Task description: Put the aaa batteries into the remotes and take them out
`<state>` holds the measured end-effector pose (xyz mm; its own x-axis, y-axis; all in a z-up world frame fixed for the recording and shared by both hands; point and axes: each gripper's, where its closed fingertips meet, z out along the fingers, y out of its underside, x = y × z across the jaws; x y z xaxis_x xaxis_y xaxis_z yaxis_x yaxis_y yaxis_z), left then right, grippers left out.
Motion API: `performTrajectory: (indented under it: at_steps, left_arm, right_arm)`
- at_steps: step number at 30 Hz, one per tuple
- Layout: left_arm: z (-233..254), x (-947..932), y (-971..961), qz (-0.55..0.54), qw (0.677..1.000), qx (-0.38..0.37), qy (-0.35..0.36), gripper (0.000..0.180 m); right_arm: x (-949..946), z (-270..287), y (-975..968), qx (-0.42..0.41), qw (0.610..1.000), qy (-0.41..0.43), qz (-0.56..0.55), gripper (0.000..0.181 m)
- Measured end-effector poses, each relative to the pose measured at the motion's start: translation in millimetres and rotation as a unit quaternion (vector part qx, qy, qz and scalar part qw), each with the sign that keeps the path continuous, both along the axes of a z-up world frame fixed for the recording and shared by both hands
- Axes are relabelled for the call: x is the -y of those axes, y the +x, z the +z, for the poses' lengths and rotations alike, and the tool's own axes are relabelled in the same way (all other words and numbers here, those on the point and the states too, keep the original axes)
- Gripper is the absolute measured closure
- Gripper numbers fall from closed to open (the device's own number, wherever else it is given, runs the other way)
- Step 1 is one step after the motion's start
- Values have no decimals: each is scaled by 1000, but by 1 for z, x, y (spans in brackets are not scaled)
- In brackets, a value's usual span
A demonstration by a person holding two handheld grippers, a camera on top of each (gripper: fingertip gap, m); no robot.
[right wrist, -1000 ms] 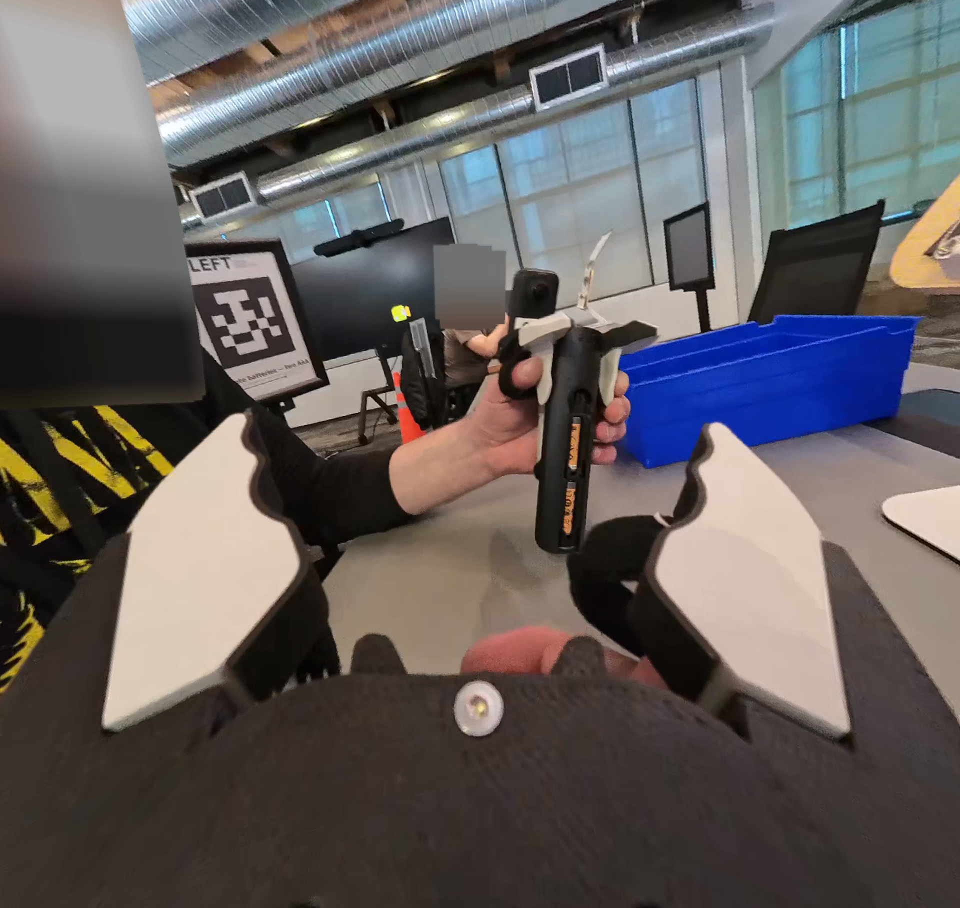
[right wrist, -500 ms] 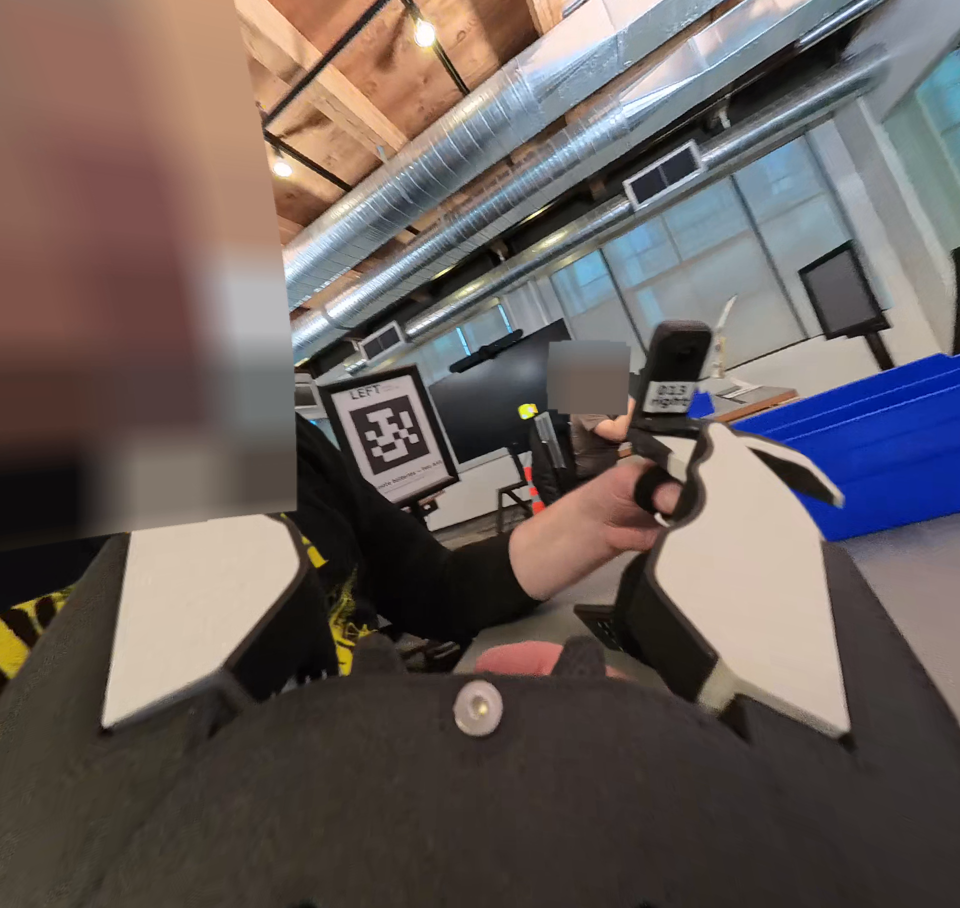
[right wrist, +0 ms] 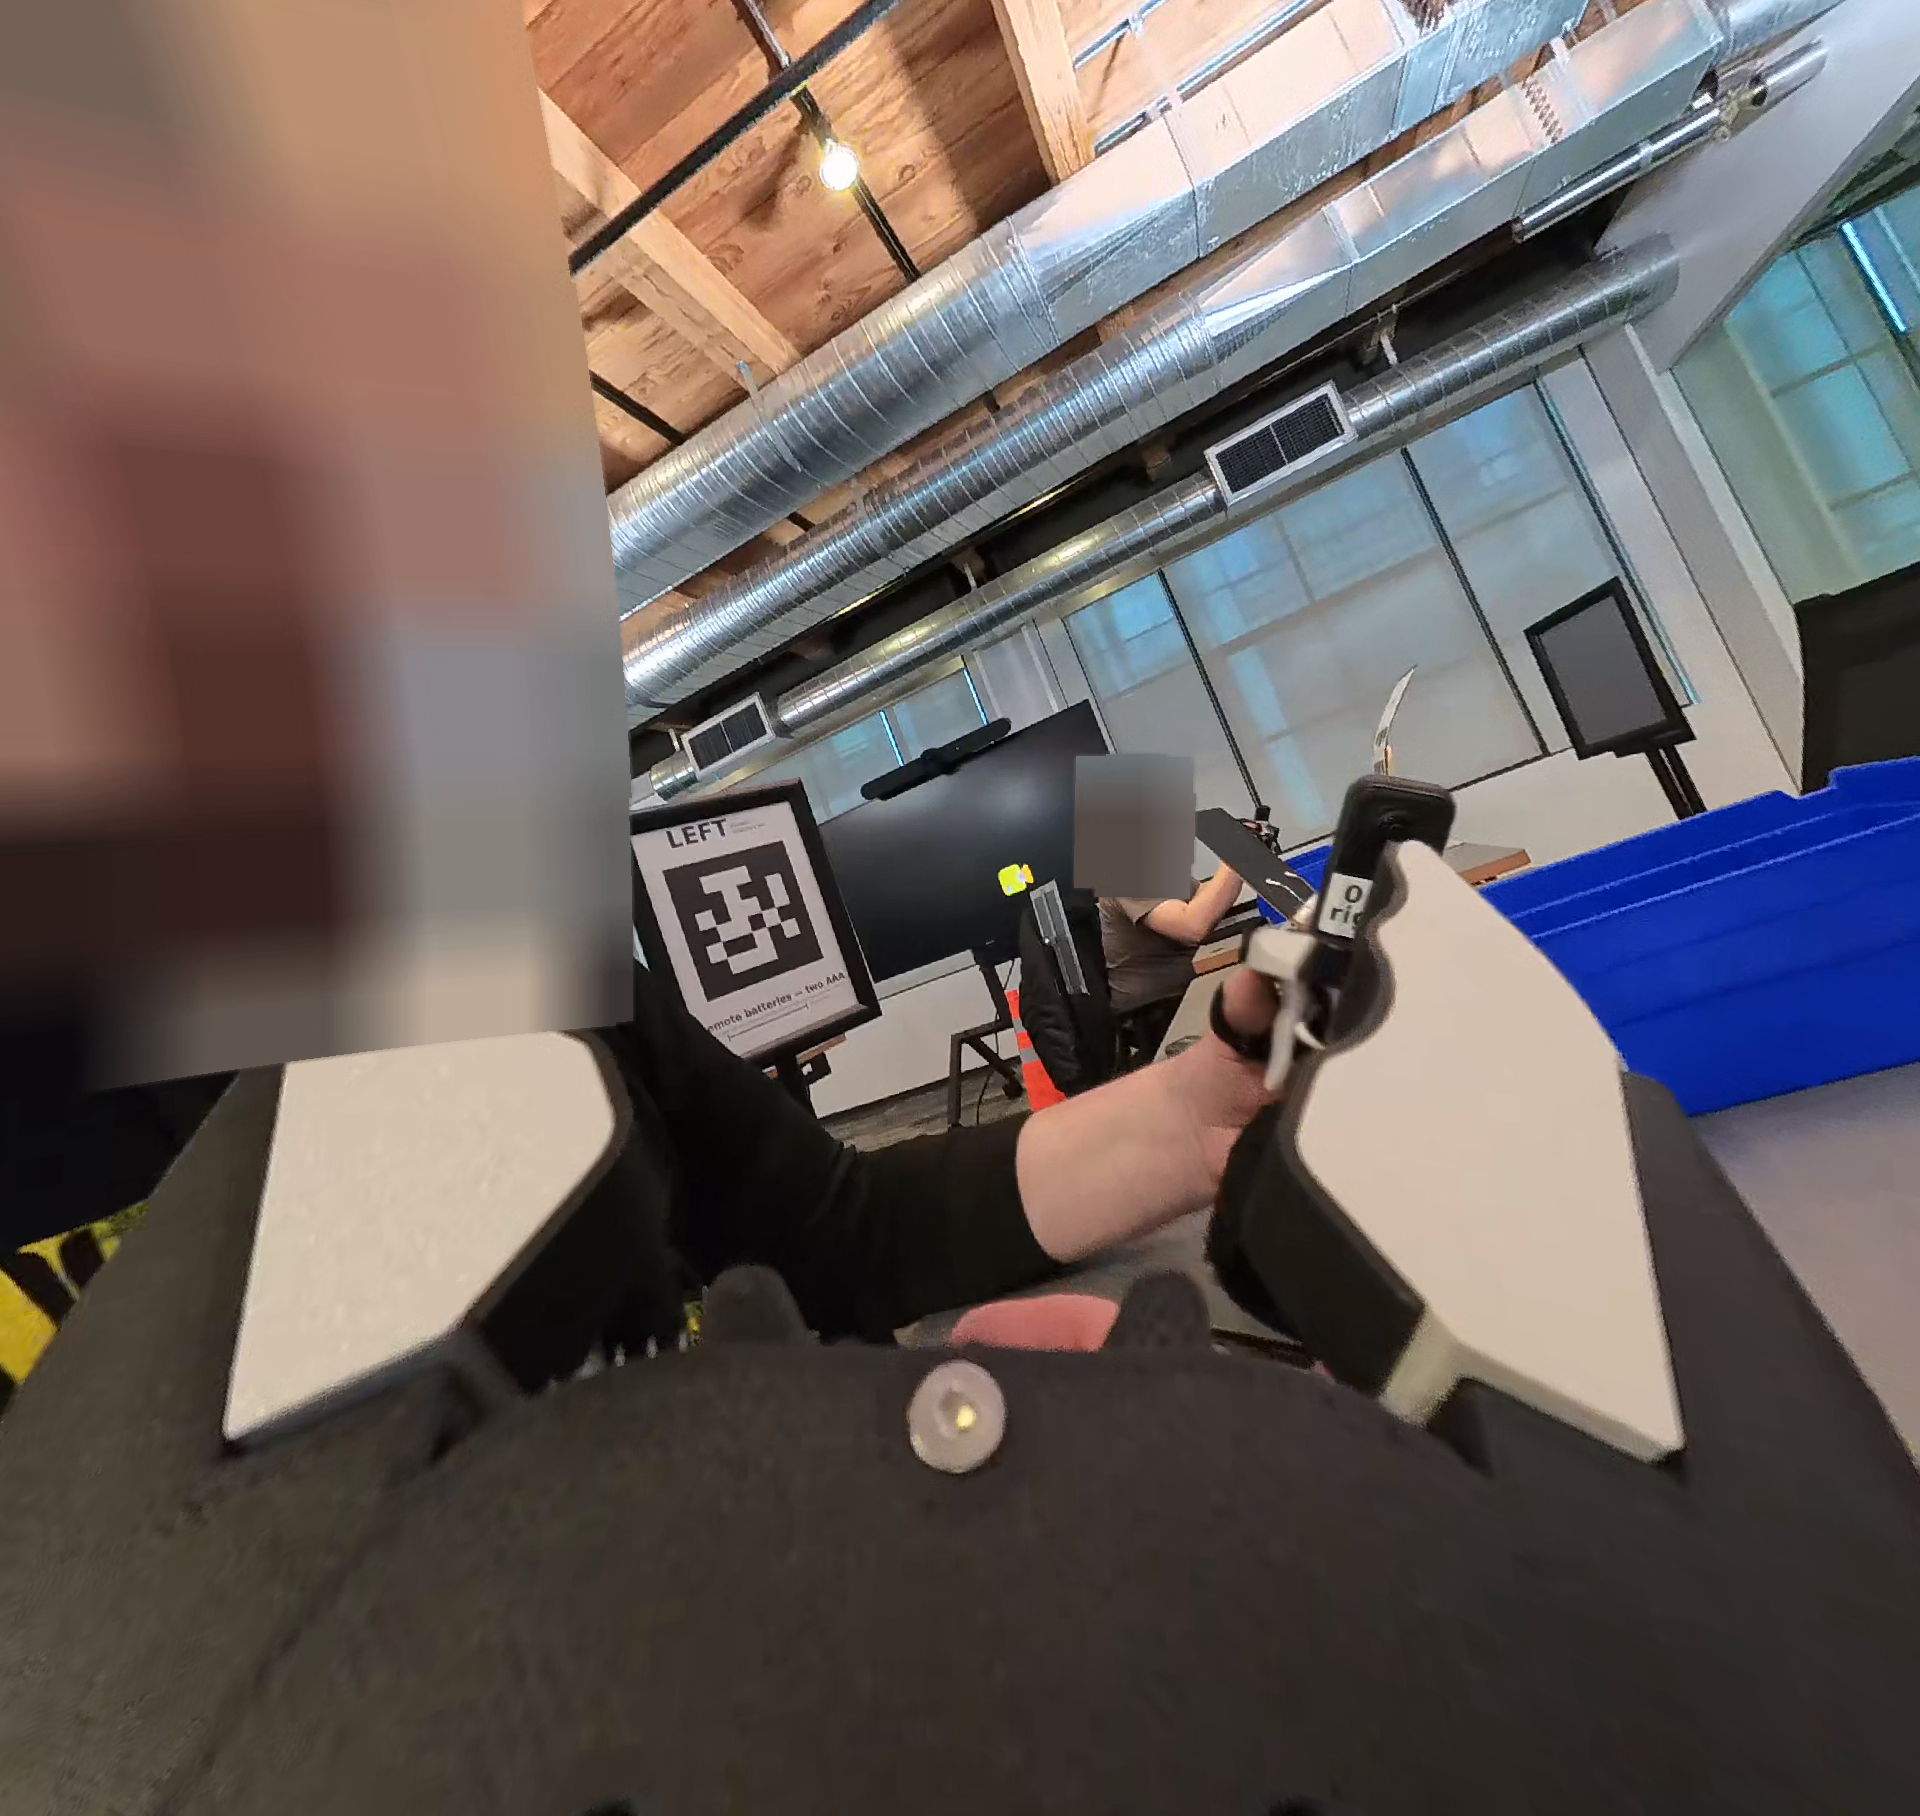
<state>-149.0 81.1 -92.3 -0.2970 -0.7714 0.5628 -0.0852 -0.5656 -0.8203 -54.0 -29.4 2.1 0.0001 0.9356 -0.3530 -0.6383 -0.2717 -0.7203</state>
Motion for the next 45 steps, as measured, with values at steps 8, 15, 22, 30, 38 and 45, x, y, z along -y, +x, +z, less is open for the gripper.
performTrajectory:
  at_steps: [8,15,22,30,38,45]
  left_arm:
    - [-74,-11,-7,53,951,-272,140,76]
    - [-106,-36,-24,124,902,-376,173,91]
    - [-112,-43,-55,175,881,-392,199,126]
    - [-130,-38,-71,193,828,-458,261,101]
    - [-127,-65,-93,299,784,-496,224,126]
    - [-125,-79,-114,373,757,-498,197,122]
  right_arm:
    - [-6,-15,-11,41,999,-4,-20,40]
    - [-9,-31,-26,73,997,-12,-19,39]
    - [-1,-42,-41,122,993,4,-4,42]
    - [-3,-36,-33,122,992,13,-20,43]
    - [2,-17,-18,80,996,17,-16,40]
    - [9,10,12,-11,1000,14,20,41]
